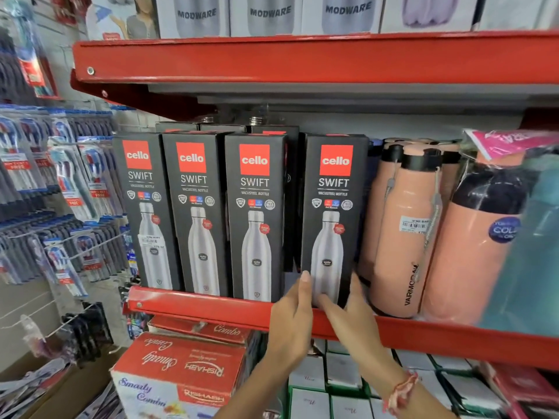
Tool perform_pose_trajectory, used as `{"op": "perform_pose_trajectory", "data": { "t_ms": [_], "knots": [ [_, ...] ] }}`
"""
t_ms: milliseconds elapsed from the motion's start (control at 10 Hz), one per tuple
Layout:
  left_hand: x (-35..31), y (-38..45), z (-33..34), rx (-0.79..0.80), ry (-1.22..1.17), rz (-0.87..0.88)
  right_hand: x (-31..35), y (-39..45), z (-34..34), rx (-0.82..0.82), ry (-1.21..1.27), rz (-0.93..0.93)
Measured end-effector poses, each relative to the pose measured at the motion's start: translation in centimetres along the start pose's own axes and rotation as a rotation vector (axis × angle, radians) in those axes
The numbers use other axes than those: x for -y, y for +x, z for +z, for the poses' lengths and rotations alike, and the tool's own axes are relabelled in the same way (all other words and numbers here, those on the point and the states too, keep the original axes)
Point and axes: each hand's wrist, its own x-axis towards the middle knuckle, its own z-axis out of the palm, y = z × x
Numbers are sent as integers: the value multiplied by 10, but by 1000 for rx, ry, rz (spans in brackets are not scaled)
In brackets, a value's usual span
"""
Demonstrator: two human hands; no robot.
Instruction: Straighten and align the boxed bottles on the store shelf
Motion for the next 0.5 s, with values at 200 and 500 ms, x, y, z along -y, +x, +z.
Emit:
{"op": "perform_pose_trajectory", "data": {
  "t_ms": [200,500],
  "knots": [
    [-6,-11,-17,-67,83,64,-1,-10,14,41,-32,-31],
    [-19,-10,-34,-47,171,174,17,-21,13,-30,30,-141]
  ]
}}
